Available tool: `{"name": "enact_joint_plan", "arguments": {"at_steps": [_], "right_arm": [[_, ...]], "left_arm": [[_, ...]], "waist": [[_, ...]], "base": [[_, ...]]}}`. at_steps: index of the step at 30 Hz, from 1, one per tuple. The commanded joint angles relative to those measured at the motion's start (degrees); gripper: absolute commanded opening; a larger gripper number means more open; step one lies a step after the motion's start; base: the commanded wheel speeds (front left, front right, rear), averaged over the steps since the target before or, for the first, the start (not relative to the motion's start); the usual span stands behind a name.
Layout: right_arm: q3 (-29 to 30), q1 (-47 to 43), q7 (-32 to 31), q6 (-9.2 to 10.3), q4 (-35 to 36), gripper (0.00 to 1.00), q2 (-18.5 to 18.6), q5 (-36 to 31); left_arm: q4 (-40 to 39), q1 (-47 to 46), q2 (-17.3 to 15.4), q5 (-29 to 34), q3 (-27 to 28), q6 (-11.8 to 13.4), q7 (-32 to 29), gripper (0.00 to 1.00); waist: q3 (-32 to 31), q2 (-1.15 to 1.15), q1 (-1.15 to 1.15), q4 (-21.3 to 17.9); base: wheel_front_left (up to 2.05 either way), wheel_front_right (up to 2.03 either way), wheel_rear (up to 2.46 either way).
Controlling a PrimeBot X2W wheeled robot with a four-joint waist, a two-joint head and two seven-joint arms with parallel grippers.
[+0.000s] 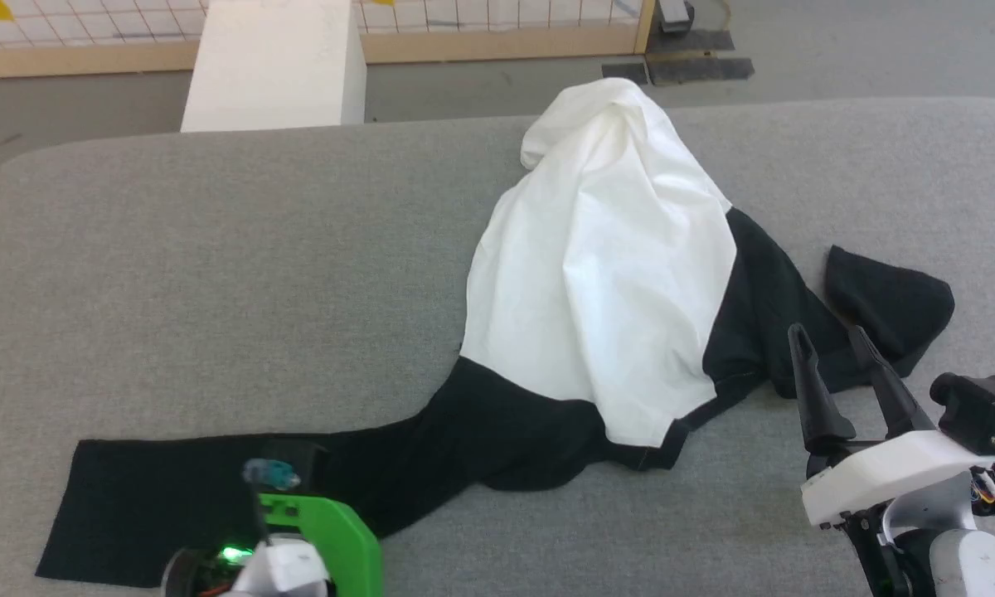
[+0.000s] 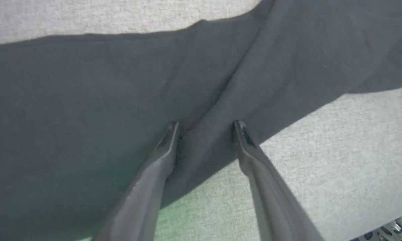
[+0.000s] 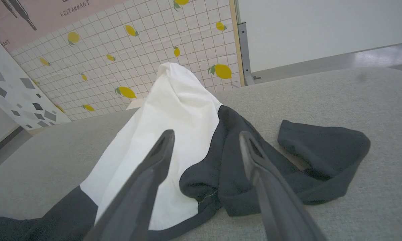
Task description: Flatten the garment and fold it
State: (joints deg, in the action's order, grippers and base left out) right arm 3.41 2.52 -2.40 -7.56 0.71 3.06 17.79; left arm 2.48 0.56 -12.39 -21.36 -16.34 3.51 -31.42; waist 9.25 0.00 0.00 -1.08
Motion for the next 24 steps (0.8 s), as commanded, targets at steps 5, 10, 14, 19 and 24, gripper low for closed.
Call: {"name": "enact_joint_plan", "arguments": {"at_steps": [5,10,14,19,24], "right_arm": [[-0.21,0.59,0.54,0.08,0.35,1.00,-0.17,0.75],[0.38,0.46,-0.08,0.08,0.49,1.00,-0.17,-0.16],[1.87,0.42,-1.79,0.08,0.37,1.00,-0.18,-1.79],[5.41,0.21,-5.52,0.08,-0.26,1.00,-0.18,-3.97],[8.27,-0.01,-8.52,0.08,-0.57,1.00,-0.18,-4.54]], "left_arm": [[-1.65,0.43,-2.51,-0.31,5.93,4.09,3.77,0.00],[-3.11,-0.23,-6.35,0.07,12.79,7.37,6.96,0.00],[-2.90,-1.08,-8.31,-0.21,16.25,8.65,8.26,0.00],[-0.87,-2.66,-8.22,0.18,18.40,10.32,12.48,1.00],[-0.94,-3.63,-3.29,-1.11,18.50,9.82,23.80,1.00]], "waist": [[1.35,0.00,0.00,-0.28],[1.53,0.00,0.00,0.54],[1.85,0.00,0.00,0.97],[2.47,0.00,0.00,1.20],[2.66,0.00,0.00,1.79]], "base": [[0.00,0.00,0.00],[0.00,0.00,0.00],[0.00,0.00,0.00],[0.00,0.00,0.00],[0.00,0.00,0.00]]}}
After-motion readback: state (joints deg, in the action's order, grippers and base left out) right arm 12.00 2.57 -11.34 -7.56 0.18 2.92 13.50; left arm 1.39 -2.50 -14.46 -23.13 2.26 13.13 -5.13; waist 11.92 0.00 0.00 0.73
